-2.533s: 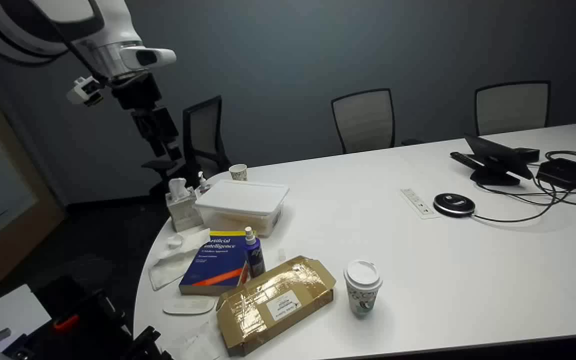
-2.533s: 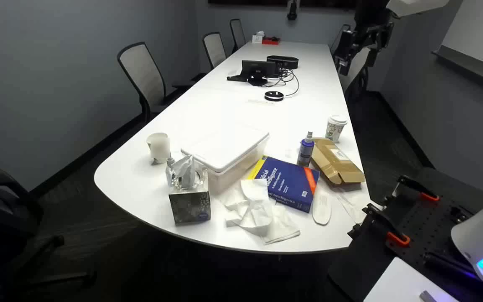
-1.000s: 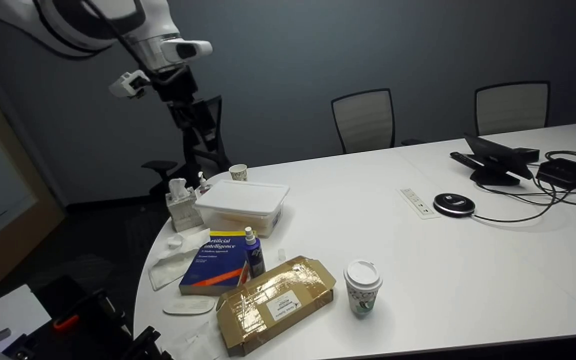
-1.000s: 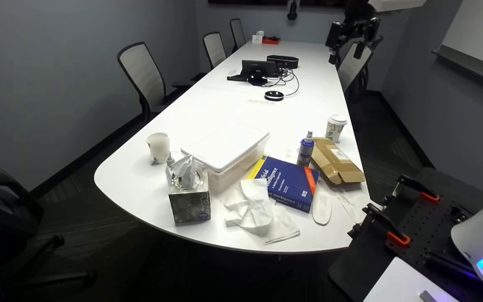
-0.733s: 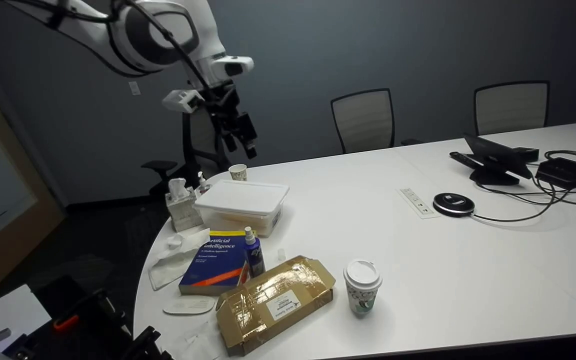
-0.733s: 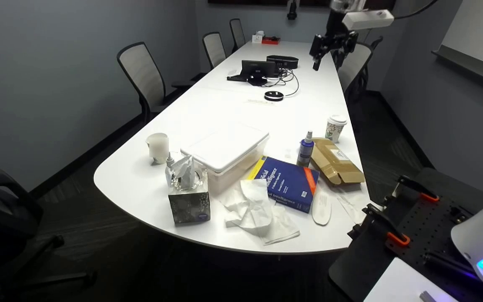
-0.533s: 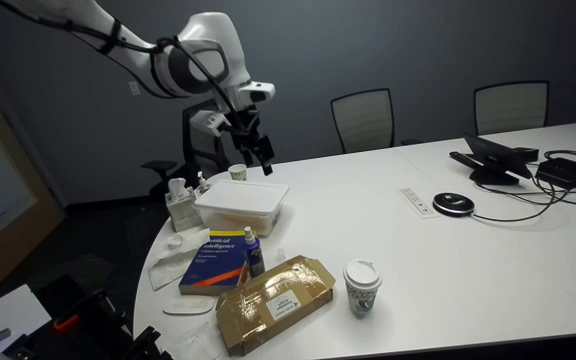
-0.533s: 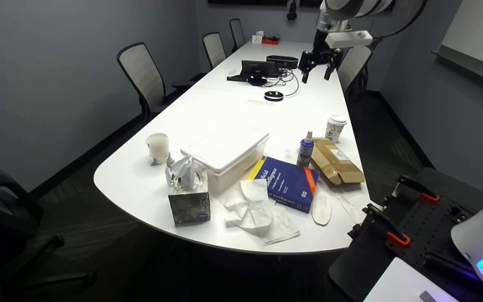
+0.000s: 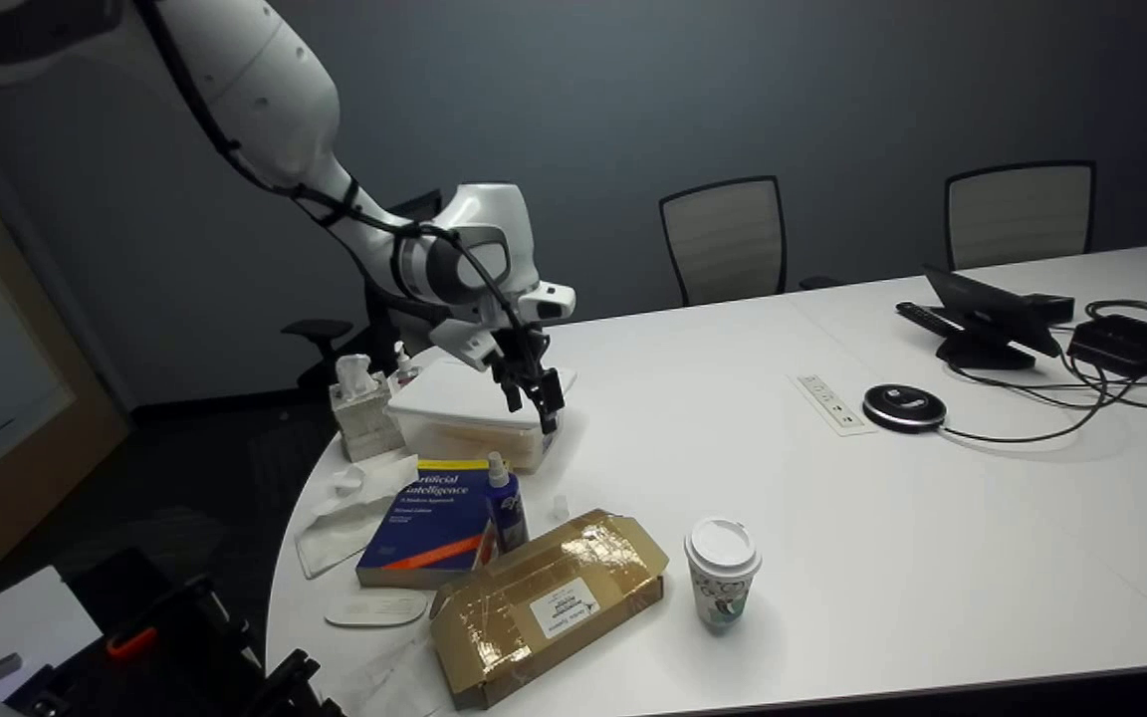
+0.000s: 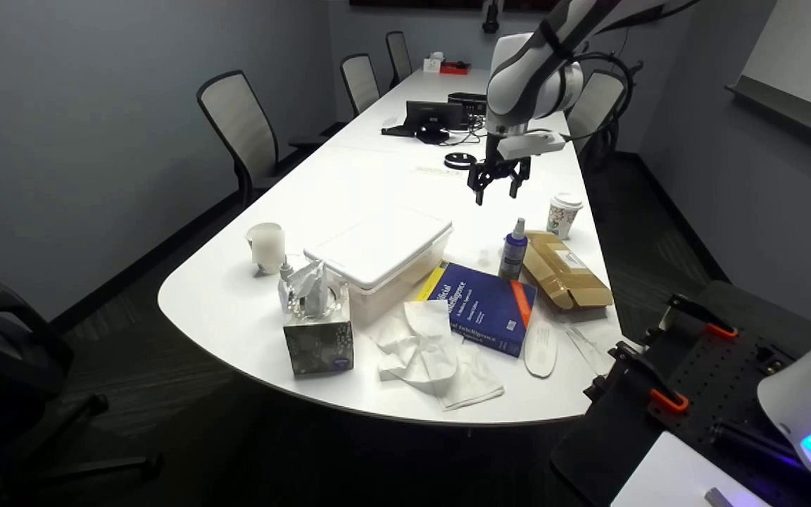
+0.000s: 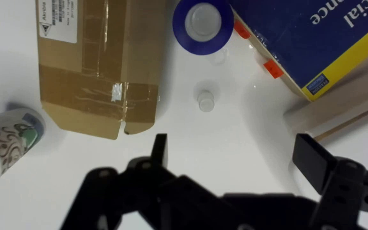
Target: Put the clear lid on top of the blue bottle.
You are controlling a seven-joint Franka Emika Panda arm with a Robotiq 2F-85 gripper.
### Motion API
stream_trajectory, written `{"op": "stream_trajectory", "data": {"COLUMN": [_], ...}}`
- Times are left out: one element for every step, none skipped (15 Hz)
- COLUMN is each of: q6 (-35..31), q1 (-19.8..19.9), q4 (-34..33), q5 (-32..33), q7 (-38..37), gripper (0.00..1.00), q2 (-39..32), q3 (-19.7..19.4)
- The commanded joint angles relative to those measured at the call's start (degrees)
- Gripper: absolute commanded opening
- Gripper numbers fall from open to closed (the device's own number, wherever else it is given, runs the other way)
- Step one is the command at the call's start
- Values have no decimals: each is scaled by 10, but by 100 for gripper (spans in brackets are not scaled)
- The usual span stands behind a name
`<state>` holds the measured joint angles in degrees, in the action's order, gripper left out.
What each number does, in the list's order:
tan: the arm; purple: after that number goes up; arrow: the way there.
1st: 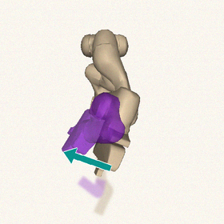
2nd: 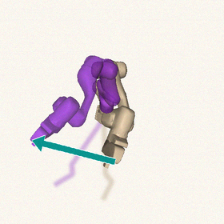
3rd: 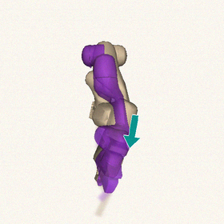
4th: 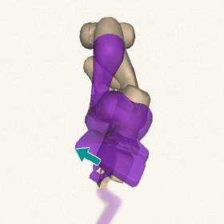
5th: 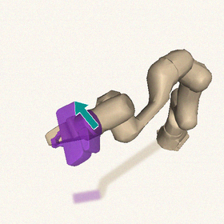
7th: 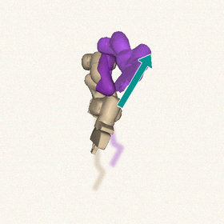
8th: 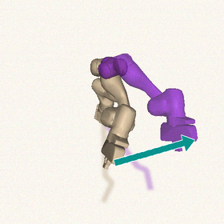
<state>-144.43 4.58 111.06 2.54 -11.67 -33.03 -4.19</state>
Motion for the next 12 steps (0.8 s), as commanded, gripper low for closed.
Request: {"op": "stream_trajectory", "data": {"q6": [-20, -23, -24, -22, -20, -18, -17, -17, -15, -12, -10, -8], "q1": [-8, -8, -7, -6, -5, -4, -4, -4, -4, -3, -3, -3], "q4": [-56, -67, -80, -92, -103, -114, -126, -137, -148, -158, -166, -174], "q5": [-24, -31, -38, -43, -48, -53, -56, -58, -60, -61, -63, -63], "q7": [-7, -9, -9, -7, -6, -6, -6, -6, -6, -5, -6, -5], "gripper": [100, 100, 100, 100, 100, 100, 100, 100, 100, 100, 100, 100], "q2": [-86, -104, -122, -139, -151, -163, -175, -187, -196, -204, -211, -219], "q3": [-5, -5, -5, -5, -5, -5, -5, -6, -6, -5, -6, -7]}}
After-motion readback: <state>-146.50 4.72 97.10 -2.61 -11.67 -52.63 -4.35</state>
